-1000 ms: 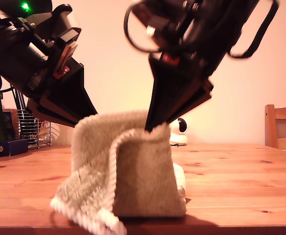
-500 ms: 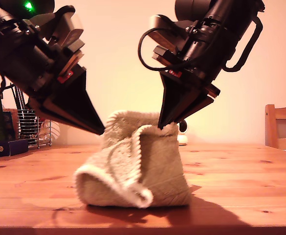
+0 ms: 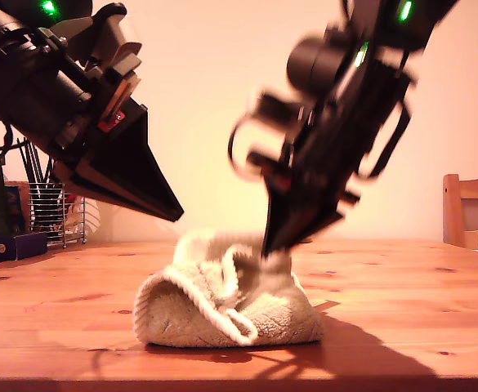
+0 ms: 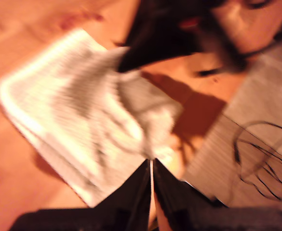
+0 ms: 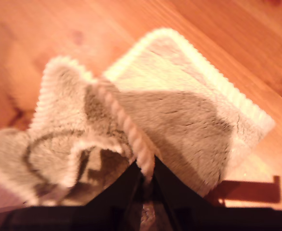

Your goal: Fold the tea towel in front of you. After folding it, place it to the left side.

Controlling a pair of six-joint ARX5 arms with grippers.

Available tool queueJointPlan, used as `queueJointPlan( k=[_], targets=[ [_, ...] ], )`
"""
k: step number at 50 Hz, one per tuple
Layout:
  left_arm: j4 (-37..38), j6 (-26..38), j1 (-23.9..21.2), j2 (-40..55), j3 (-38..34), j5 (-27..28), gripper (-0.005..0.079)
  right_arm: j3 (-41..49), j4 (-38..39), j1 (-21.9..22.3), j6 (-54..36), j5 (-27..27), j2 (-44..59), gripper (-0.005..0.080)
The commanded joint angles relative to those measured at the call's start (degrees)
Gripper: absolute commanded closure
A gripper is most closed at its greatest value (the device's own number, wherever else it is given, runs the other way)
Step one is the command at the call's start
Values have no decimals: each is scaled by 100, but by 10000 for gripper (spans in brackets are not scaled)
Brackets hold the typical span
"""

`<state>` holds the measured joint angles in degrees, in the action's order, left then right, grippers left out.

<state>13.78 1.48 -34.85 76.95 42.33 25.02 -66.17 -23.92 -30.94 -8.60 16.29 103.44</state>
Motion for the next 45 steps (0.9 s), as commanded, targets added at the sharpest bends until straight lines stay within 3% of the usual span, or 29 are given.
queueJointPlan(
  k=[1,12,15,19,31,41,45],
  targets=[
    [96,-15,-20,28,66,24,762,-96,101,79,15,-42,173,765],
    [330,-15,-20,28,66,24,762,-144,444,341,-59,-227,323,759],
    [323,-11,-20,31,66,24,762,-214,404,400,-31,-262,323,717],
    [315,-7,-20,31,66,24,762,-332,297,413,-31,-282,323,597],
    [-160,7,-20,308,66,22,762,-833,-201,411,118,-197,323,485],
    [-616,57,-15,872,66,-4,762,-1163,-601,413,114,-98,321,486],
    [-925,105,-15,1078,66,-28,762,-1235,-682,411,114,57,321,554]
  ],
)
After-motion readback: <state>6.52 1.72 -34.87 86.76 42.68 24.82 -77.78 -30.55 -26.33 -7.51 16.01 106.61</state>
